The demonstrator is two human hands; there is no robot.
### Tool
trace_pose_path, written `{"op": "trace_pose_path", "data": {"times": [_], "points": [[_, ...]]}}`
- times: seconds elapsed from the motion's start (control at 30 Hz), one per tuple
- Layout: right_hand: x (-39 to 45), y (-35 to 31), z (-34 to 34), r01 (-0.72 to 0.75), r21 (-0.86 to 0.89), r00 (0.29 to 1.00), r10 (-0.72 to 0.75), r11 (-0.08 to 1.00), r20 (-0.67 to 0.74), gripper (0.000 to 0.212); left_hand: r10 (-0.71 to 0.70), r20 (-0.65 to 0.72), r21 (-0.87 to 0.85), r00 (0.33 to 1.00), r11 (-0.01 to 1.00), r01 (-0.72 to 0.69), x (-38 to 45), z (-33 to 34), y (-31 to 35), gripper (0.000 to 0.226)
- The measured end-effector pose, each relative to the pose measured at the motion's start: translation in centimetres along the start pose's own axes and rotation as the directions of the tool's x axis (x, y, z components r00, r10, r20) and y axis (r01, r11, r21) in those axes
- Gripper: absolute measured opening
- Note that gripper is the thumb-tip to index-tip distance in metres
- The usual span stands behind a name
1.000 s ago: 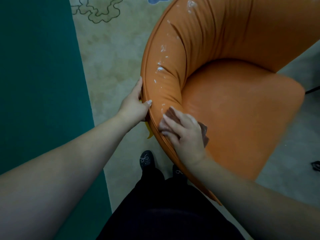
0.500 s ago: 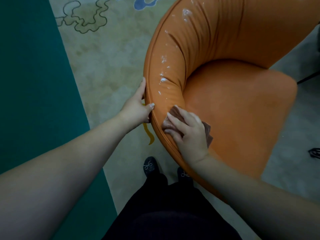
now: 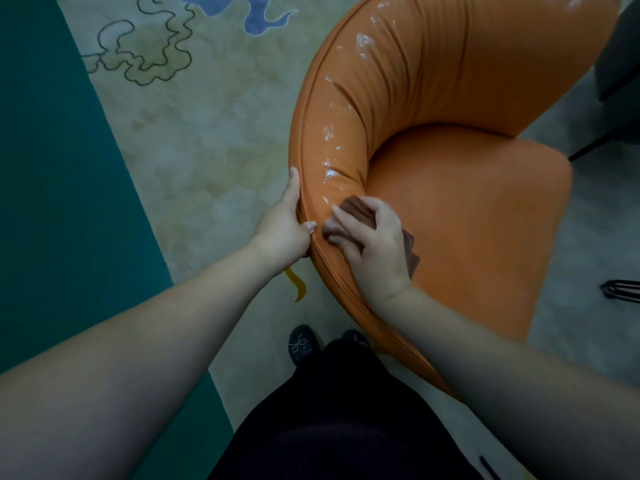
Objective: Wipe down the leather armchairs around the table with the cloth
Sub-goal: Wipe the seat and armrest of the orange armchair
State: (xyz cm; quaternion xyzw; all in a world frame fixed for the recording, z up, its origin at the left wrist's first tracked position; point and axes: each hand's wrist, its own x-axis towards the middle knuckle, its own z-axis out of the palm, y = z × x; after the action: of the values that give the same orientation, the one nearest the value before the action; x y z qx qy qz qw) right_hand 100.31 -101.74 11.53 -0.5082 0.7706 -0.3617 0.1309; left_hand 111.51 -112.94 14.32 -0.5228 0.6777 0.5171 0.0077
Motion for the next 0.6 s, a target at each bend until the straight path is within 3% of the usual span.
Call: {"op": "trace_pose_path", "data": {"times": [0.17, 0.37, 0.6], "points": [[3.8, -0.5, 1.2, -0.114, 0.077, 0.992, 0.118, 0.99, -0.042, 0.035, 0.014, -0.024, -0.063, 1.0, 0.998, -0.015, 0.1, 0.1, -0.3, 0.087], [1.2, 0.0, 0.1, 0.033, 0.008, 0.999, -0.033, 0.999, 0.026, 0.036, -0.001, -0.114, -0.291, 0.994, 0.956, -0.032, 0.8, 0.4, -0.8, 0.054], [4.2, 0.1, 1.0, -0.1, 0.14, 0.995, 0.103, 0.985, -0.011, 0.035, -0.009, -0.277, -0.292, 0.961, 0.953, -0.075, 2.2, 1.2, -0.4, 0.048]]}}
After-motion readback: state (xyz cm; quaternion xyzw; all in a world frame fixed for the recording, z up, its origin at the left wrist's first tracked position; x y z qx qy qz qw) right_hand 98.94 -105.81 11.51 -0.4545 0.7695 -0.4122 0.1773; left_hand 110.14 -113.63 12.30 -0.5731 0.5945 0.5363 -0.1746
